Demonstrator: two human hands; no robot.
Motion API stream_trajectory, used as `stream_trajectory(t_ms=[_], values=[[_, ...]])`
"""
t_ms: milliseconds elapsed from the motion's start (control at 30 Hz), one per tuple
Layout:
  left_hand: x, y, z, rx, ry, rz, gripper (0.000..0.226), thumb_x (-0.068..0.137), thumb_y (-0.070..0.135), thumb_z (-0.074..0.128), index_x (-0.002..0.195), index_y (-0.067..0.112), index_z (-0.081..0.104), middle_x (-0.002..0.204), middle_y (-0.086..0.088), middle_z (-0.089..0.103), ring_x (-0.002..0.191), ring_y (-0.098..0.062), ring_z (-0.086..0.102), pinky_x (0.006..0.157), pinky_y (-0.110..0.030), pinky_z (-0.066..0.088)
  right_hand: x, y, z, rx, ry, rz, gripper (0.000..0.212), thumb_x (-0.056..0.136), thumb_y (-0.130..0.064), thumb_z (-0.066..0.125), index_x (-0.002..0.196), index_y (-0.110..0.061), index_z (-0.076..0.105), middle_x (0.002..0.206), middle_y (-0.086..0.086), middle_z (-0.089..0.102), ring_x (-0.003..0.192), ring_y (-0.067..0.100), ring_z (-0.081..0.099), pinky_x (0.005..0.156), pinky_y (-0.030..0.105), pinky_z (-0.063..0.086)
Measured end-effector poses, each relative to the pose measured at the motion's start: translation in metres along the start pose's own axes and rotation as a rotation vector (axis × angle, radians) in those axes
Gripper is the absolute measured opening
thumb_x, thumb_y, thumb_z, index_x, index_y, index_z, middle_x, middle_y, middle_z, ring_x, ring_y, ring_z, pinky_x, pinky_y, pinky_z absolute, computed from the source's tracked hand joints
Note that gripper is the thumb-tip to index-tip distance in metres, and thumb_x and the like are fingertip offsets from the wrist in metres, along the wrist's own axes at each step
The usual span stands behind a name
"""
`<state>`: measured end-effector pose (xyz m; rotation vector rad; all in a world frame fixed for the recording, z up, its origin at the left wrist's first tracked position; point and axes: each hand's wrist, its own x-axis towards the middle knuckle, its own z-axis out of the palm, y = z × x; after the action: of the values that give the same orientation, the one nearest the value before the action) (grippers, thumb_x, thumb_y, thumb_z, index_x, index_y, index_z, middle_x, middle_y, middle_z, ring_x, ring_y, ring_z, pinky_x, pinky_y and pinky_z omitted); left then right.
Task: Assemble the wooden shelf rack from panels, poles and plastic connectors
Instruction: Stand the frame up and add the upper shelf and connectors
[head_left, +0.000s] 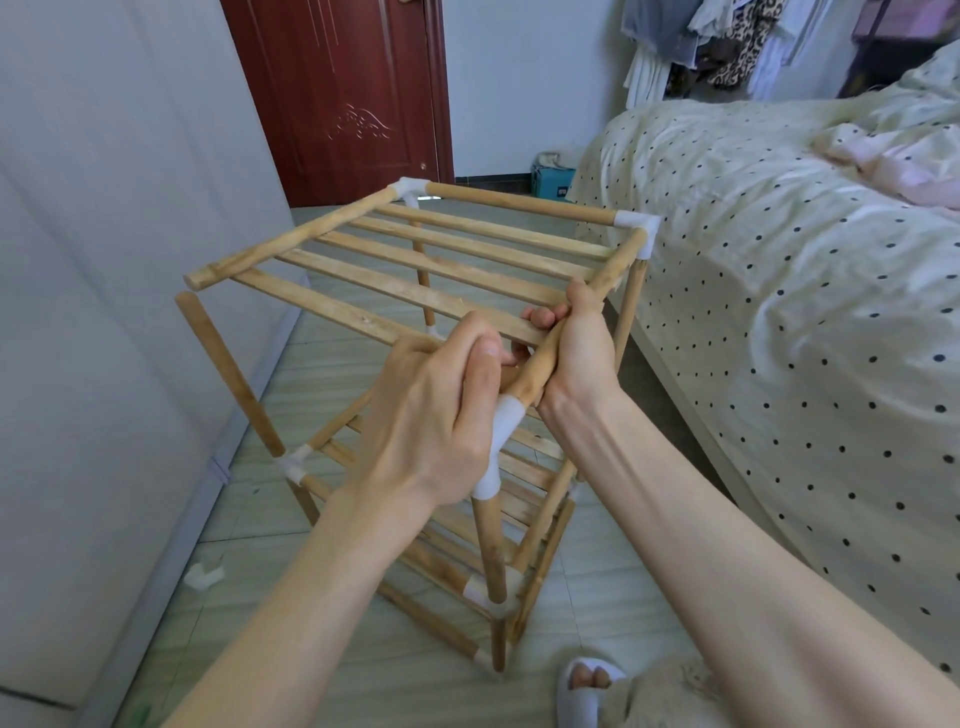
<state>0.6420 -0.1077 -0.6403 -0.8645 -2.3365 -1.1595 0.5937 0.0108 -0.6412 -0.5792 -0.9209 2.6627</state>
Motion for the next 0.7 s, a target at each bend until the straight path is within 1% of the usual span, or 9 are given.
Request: stream_trajectory(t_ms=[33,100,167,300,400,467,533,633,700], values=[[-0.001,-0.001,0.000,0.010,0.001,0.003,0.024,0.090,0.035,0.016,0.073,0.038,0.032,0.072,-0.006,0.066,0.076,-0.027,0.063,0.081,-0.037,0.041,-0.001,0.001,0.000,-0.014,0.004,-0.001,0.038,0.095,-0.034,0.048,0.062,-0.018,0.037,0.047,-0.005,0.041,0.051,0.010,0.047,0.054,0.025,0.040],[-0.003,-0.002,-0.001,0.044,-0.002,0.012,0.024,0.089,0.035,0.014,0.073,0.039,0.031,0.073,-0.004,0.068,0.075,-0.024,0.062,0.083,-0.029,0.034,-0.003,0.002,0.000,-0.037,0.007,0.003,0.039,0.095,-0.035,0.047,0.062,-0.018,0.037,0.043,-0.007,0.042,0.046,0.008,0.047,0.049,0.022,0.039],[-0.003,-0.004,-0.002,0.049,-0.002,0.028,0.024,0.089,0.035,0.014,0.073,0.039,0.030,0.073,-0.007,0.069,0.074,-0.025,0.063,0.082,-0.028,0.032,-0.004,0.004,0.000,-0.036,0.010,0.003,0.039,0.095,-0.035,0.047,0.062,-0.018,0.037,0.041,-0.007,0.042,0.045,0.009,0.047,0.049,0.022,0.039],[-0.005,-0.006,-0.006,0.015,0.019,0.047,0.024,0.089,0.033,0.016,0.072,0.040,0.031,0.071,-0.009,0.068,0.074,-0.029,0.063,0.081,-0.035,0.035,-0.007,0.006,0.002,-0.013,0.020,-0.009,0.038,0.095,-0.034,0.047,0.062,-0.018,0.037,0.043,-0.007,0.041,0.049,0.009,0.048,0.055,0.025,0.040],[-0.003,-0.007,-0.005,0.006,0.012,0.028,0.025,0.090,0.032,0.019,0.070,0.038,0.032,0.074,-0.008,0.068,0.076,-0.028,0.064,0.082,-0.042,0.040,-0.008,0.006,0.002,-0.058,0.019,-0.009,0.037,0.096,-0.034,0.046,0.063,-0.018,0.037,0.043,-0.007,0.043,0.047,0.009,0.047,0.051,0.023,0.040],[0.002,-0.007,-0.002,-0.005,-0.007,-0.011,0.026,0.091,0.028,0.023,0.070,0.034,0.038,0.075,-0.011,0.068,0.077,-0.031,0.063,0.081,-0.047,0.042,-0.009,0.001,0.002,-0.071,0.005,-0.001,0.035,0.097,-0.033,0.045,0.067,-0.016,0.039,0.053,-0.002,0.047,0.050,0.011,0.047,0.046,0.022,0.043],[0.007,-0.008,0.000,-0.030,-0.017,-0.043,0.026,0.091,0.026,0.026,0.073,0.025,0.045,0.078,-0.011,0.068,0.078,-0.031,0.062,0.082,-0.048,0.043,-0.011,-0.003,0.002,-0.121,0.002,-0.018,0.030,0.098,-0.032,0.044,0.077,-0.011,0.045,0.068,0.002,0.048,0.057,0.015,0.048,0.053,0.029,0.049],[0.007,-0.012,0.001,-0.074,0.014,-0.047,0.031,0.092,0.032,0.028,0.082,0.018,0.054,0.085,-0.001,0.068,0.084,-0.024,0.062,0.079,-0.046,0.046,-0.020,0.001,-0.002,-0.307,-0.010,-0.072,0.024,0.099,-0.033,0.041,0.097,-0.010,0.046,0.077,0.005,0.047,0.065,0.019,0.052,0.069,0.036,0.048],[0.007,-0.014,-0.001,-0.093,0.021,-0.028,0.039,0.091,0.039,0.028,0.089,0.015,0.058,0.087,0.002,0.067,0.085,-0.019,0.062,0.076,-0.046,0.047,-0.028,0.008,-0.006,-0.426,-0.034,-0.096,0.022,0.098,-0.031,0.040,0.108,-0.012,0.044,0.087,0.010,0.054,0.083,0.026,0.060,0.085,0.041,0.051]])
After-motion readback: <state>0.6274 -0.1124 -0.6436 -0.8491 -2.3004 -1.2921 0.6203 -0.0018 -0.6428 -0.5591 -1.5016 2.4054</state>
